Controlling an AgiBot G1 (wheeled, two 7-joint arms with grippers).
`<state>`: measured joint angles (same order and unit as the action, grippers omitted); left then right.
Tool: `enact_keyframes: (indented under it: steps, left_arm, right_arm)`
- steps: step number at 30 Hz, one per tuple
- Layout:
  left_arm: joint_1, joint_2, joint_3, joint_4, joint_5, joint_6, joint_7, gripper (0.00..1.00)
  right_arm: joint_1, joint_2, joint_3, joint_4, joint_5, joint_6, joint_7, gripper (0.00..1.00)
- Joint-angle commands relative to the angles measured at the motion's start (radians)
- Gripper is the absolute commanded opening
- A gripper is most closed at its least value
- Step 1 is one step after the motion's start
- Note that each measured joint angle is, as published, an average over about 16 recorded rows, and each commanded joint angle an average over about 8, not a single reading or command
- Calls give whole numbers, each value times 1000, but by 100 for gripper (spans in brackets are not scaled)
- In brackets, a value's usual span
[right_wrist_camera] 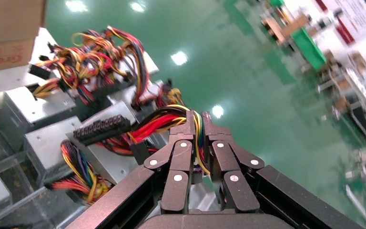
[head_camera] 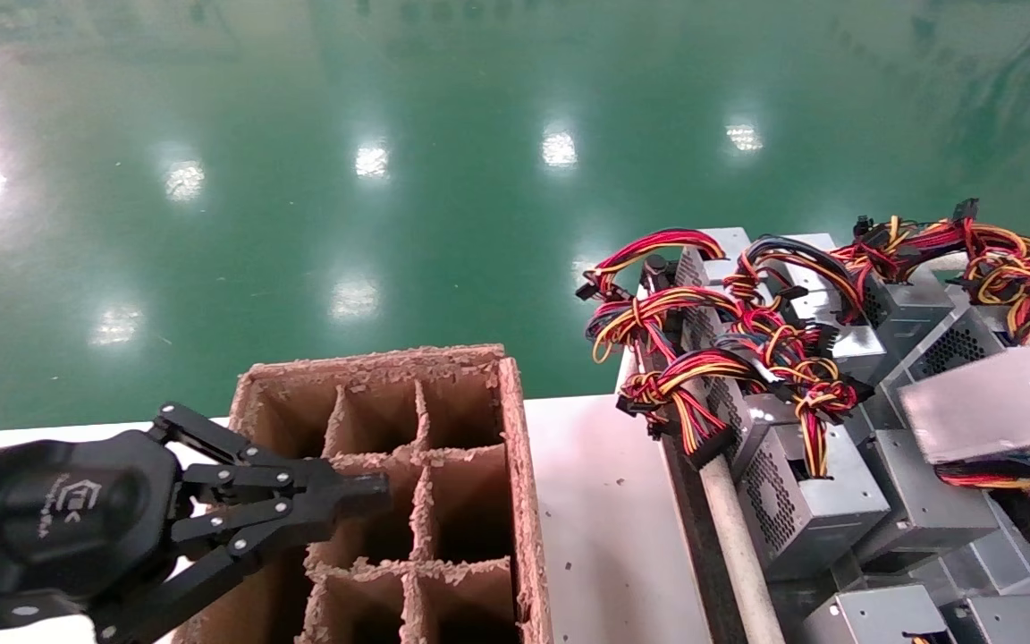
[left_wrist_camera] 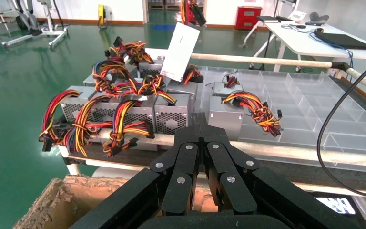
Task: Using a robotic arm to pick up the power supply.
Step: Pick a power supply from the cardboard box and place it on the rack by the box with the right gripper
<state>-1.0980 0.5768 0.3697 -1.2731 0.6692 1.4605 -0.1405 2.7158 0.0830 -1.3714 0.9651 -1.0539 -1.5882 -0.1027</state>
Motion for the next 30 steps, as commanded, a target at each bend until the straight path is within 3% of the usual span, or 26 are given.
enact_keyframes:
  steps: [1,8,16,22,30]
  left_arm:
    - [0,0,0,0,0,0,0,0]
    - [0,0,0,0,0,0,0,0]
    - [0,0,0,0,0,0,0,0]
    - [0,0,0,0,0,0,0,0]
    - [0,0,0,0,0,0,0,0]
  right_arm:
    - [-3,24,13,3,-9,3,12,0]
    - [-30,57,24,-18,21,11,21,0]
    - [-67,58,-28,-62,75,38,-2,0]
    - [-94,47,-114,-92,160,89,-28,0]
    - [-143,26,-289,-96,362,218,-88,0]
